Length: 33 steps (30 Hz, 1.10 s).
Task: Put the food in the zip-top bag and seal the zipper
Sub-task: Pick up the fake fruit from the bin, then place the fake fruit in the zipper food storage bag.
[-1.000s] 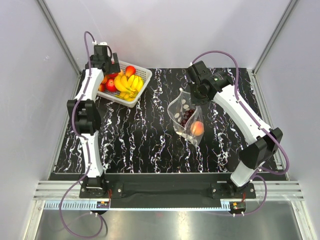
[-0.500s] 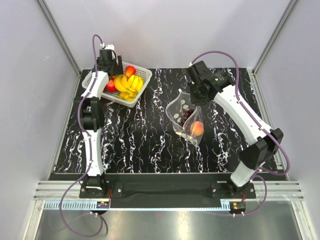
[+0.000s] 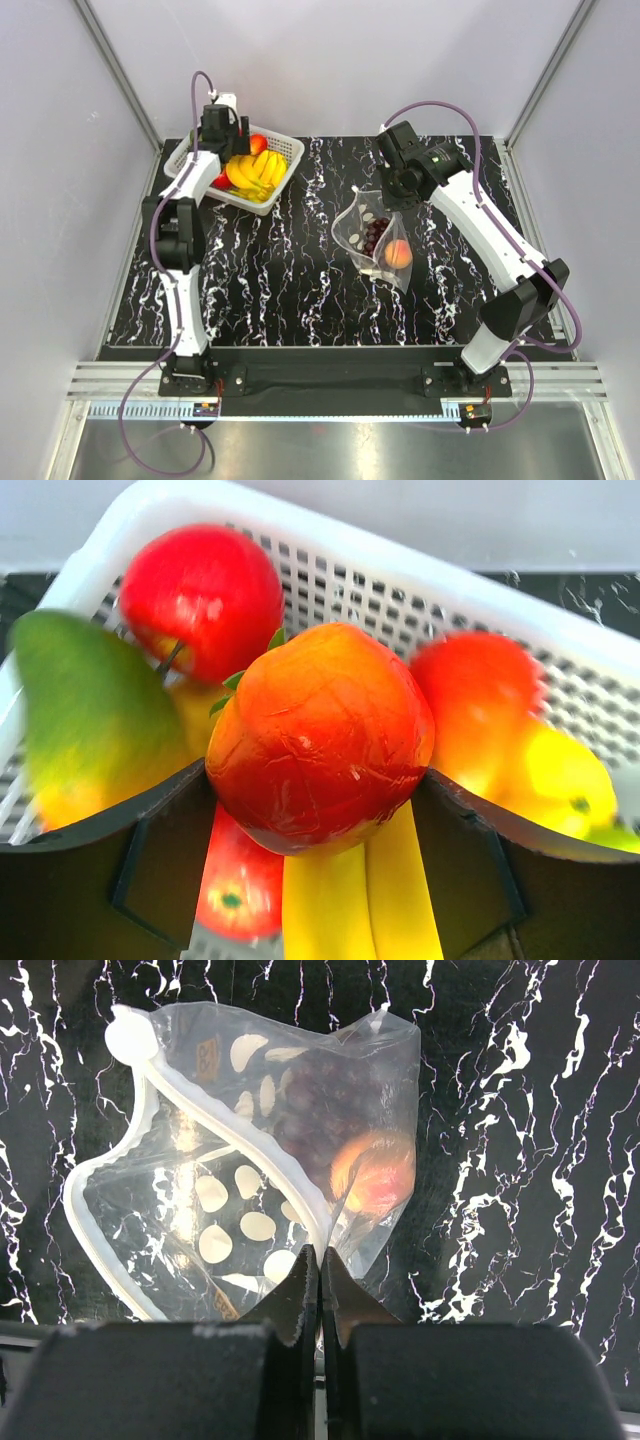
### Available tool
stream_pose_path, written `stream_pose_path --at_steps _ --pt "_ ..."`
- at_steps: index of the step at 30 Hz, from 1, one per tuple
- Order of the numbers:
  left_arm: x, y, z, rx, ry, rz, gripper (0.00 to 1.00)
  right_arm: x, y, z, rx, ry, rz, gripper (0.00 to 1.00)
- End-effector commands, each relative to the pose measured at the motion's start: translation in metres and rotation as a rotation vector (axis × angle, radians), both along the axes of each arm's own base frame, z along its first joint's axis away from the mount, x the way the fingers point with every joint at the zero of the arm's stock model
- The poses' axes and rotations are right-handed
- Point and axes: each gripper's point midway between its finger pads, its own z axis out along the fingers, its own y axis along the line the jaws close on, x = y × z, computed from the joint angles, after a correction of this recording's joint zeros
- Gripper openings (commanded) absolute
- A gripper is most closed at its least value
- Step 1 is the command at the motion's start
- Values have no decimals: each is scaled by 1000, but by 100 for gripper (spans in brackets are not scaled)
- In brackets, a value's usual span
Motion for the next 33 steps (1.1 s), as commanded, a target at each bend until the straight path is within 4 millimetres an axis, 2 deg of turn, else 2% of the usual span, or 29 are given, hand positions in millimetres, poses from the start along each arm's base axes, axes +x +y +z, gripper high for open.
stream_pose_path --at_steps 1,3,4,5,8,11,12,13,14,16,17,18,19,20,21,23,24,25,30,33 --pt "-15 -8 112 -40 -203 -26 54 -2 5 25 49 -71 26 0" --pt "-28 -11 123 -71 -198 -34 53 -1 5 24 46 -71 22 0" --pt "-41 -14 145 -86 -227 -45 53 -1 5 23 45 -67 23 0" --pt "-52 -20 141 -125 -211 -60 53 -1 5 22 44 -66 21 0" --pt "-86 -44 168 -229 -256 -140 53 0 4 18 36 -62 16 0" --pt "-121 -80 189 -282 -279 -241 54 1 4 18 32 -66 14 0" --pt "-133 -100 196 -296 -293 -293 54 2 3 18 30 -72 11 0" --pt "-150 -111 200 -317 -298 -323 54 3 4 18 30 -73 10 0" --pt "-159 -120 204 -328 -311 -343 54 4 3 18 25 -74 9 0" --pt "-180 -149 204 -360 -310 -416 54 4 1 17 12 -72 4 0" --pt "-193 -157 216 -387 -328 -435 54 4 1 17 13 -73 -1 0" --pt "-207 -175 219 -411 -325 -476 54 4 1 14 9 -68 -3 0" --pt "-217 -183 211 -430 -308 -496 54 4 0 14 10 -69 -6 0" --pt "-228 -192 212 -466 -307 -511 54 4 0 15 13 -71 -8 0" --pt "-248 -205 223 -496 -331 -556 54 4 -1 15 11 -74 -12 0" --pt "-270 -227 212 -557 -318 -606 54 4 -2 16 6 -77 -14 0" --pt "-282 -230 221 -581 -345 -631 54 4 -4 16 -4 -79 -18 0" --pt "-290 -236 208 -590 -313 -646 54 4 -5 16 -9 -79 -21 0" --pt "-330 -274 189 -657 -237 -742 54 4 -5 14 -8 -80 -21 0" --pt "-345 -295 180 -658 -194 -792 54 2 -4 9 -1 -71 -17 0"
